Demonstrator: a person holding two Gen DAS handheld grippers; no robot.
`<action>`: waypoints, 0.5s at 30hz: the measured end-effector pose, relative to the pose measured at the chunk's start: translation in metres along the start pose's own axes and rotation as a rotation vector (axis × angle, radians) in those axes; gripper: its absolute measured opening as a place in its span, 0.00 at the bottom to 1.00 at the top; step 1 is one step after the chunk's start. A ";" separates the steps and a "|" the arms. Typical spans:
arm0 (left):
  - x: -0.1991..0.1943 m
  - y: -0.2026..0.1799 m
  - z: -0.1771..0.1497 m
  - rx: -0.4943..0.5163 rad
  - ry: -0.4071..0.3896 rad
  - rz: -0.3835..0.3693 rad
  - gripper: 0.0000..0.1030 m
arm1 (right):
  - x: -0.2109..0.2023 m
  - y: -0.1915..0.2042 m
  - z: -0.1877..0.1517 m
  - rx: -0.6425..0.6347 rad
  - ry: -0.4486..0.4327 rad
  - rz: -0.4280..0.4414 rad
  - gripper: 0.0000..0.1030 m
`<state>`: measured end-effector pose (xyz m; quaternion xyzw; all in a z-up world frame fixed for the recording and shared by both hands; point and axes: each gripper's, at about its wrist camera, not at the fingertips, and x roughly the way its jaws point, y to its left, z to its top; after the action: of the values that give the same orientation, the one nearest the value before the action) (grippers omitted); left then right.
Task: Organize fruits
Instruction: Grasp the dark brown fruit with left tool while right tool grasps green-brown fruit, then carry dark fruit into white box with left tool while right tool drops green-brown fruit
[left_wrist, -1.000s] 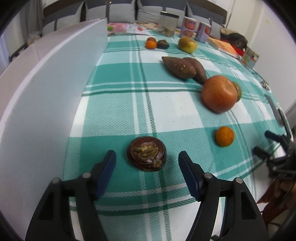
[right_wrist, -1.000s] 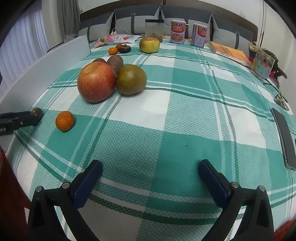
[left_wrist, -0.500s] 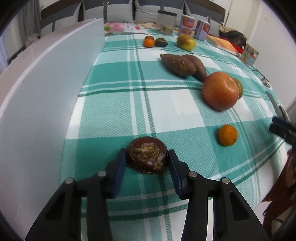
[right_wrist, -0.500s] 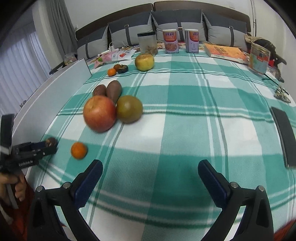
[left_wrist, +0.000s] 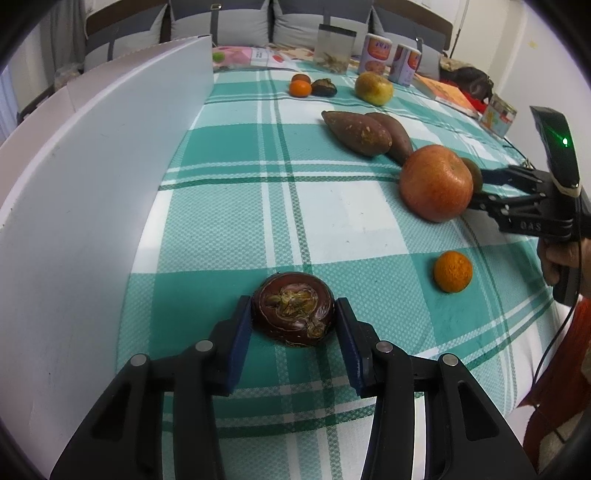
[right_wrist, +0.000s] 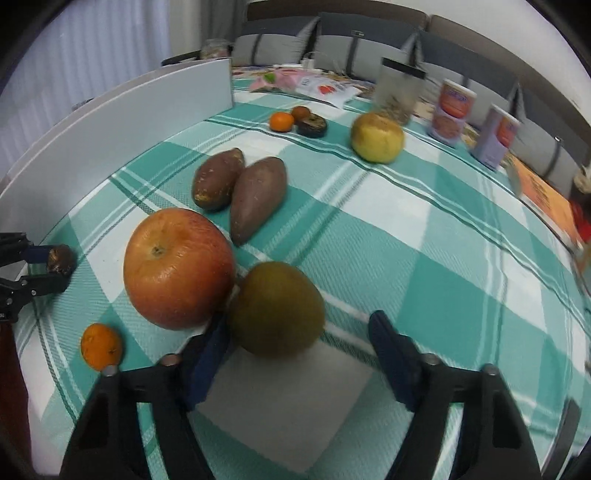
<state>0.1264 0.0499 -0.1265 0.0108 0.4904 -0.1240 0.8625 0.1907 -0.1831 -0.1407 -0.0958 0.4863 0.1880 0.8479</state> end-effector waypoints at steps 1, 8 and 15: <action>0.000 0.000 0.000 -0.002 0.000 -0.002 0.44 | 0.000 0.001 0.002 0.001 0.004 -0.007 0.48; -0.028 0.001 0.005 -0.067 -0.032 -0.101 0.44 | -0.038 -0.009 -0.004 0.174 0.008 0.036 0.47; -0.134 0.030 0.040 -0.183 -0.209 -0.195 0.44 | -0.092 0.039 0.053 0.204 -0.074 0.224 0.47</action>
<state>0.1018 0.1010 0.0044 -0.1285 0.4061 -0.1622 0.8901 0.1743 -0.1500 -0.0338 0.0528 0.4788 0.2343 0.8444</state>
